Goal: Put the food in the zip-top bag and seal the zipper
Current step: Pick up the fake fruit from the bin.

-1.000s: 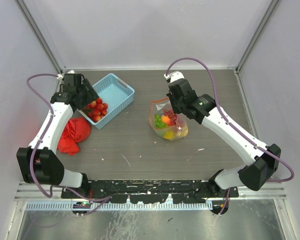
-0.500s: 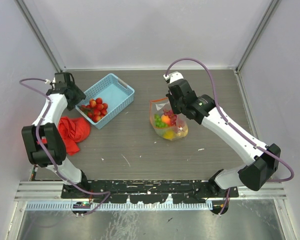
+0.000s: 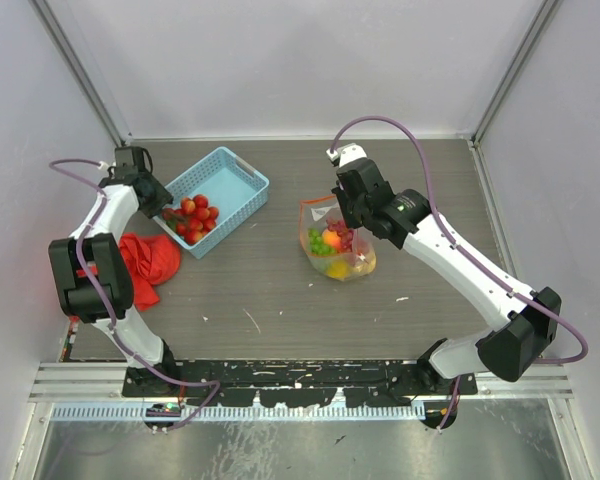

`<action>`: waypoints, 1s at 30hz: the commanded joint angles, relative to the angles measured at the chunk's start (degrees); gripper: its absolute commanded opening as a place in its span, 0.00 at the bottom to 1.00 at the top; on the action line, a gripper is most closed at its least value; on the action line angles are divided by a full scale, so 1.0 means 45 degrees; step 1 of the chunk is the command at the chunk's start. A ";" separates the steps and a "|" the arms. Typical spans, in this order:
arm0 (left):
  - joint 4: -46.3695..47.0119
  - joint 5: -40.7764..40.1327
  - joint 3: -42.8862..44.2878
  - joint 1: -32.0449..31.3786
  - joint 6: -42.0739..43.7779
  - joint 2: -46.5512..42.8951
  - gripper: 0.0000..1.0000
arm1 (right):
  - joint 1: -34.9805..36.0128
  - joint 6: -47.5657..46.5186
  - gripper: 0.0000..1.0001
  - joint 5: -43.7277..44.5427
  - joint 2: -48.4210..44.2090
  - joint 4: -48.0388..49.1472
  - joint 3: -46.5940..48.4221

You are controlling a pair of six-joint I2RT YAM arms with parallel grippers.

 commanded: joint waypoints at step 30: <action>0.1048 0.1089 -0.0548 -0.0616 0.0195 -0.2235 0.00 | -0.0050 0.0258 0.01 -0.0142 0.0057 0.0650 0.0466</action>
